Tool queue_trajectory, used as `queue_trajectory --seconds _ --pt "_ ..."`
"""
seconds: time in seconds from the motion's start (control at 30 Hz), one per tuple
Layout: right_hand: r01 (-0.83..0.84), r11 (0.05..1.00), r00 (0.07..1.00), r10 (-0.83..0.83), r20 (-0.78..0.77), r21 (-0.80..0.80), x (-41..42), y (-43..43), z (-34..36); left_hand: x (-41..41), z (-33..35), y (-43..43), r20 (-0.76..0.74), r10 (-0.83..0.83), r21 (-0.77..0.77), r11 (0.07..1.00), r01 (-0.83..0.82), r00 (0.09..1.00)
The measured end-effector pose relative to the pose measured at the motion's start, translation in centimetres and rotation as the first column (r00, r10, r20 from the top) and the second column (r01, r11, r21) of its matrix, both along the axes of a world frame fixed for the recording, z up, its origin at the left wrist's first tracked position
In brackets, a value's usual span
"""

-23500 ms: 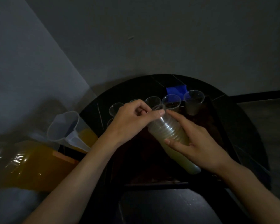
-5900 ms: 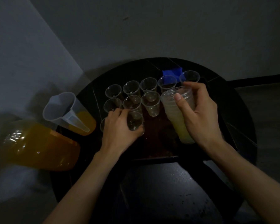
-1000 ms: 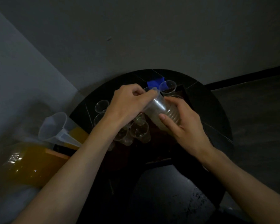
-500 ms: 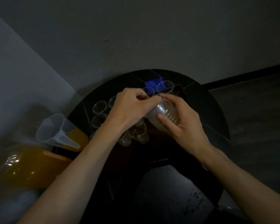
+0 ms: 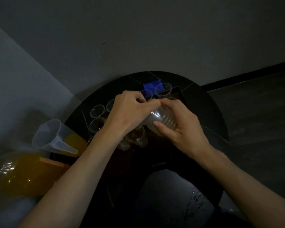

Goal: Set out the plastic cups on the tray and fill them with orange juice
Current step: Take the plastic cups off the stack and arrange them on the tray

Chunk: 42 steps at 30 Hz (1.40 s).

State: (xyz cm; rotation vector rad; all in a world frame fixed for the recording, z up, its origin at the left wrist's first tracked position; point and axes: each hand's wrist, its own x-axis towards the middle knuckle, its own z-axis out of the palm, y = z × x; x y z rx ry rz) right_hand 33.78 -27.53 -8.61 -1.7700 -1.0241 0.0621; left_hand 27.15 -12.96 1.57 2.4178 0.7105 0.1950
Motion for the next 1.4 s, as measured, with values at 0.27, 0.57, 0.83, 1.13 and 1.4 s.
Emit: queue_trajectory --seconds 0.27,0.57,0.83,1.13,1.4 --pt "0.07 0.998 0.997 -0.07 -0.027 -0.009 0.6 -1.0 0.0 -0.5 2.8 2.6 0.11 0.001 -0.052 0.999 0.005 0.994" --pt "0.343 0.927 0.931 -0.315 -0.184 0.152 3.4 -2.5 0.5 -0.8 2.1 5.0 0.191 0.05 0.029 0.998 -0.057 0.98" --pt "0.378 0.901 0.92 -0.342 -0.19 0.211 3.6 -2.6 0.6 -0.8 -4.2 1.6 -0.047 -0.206 0.249 0.945 0.211 0.977" --pt "0.367 0.904 0.92 -0.317 -0.232 0.221 3.3 -2.3 0.9 -1.1 -8.7 0.4 -0.034 -0.284 0.261 0.923 0.282 0.958" --pt "0.357 0.909 0.92 -0.302 -0.251 0.215 3.2 -2.1 1.0 -1.3 -10.5 0.9 -0.018 -0.29 0.323 0.904 0.28 0.957"
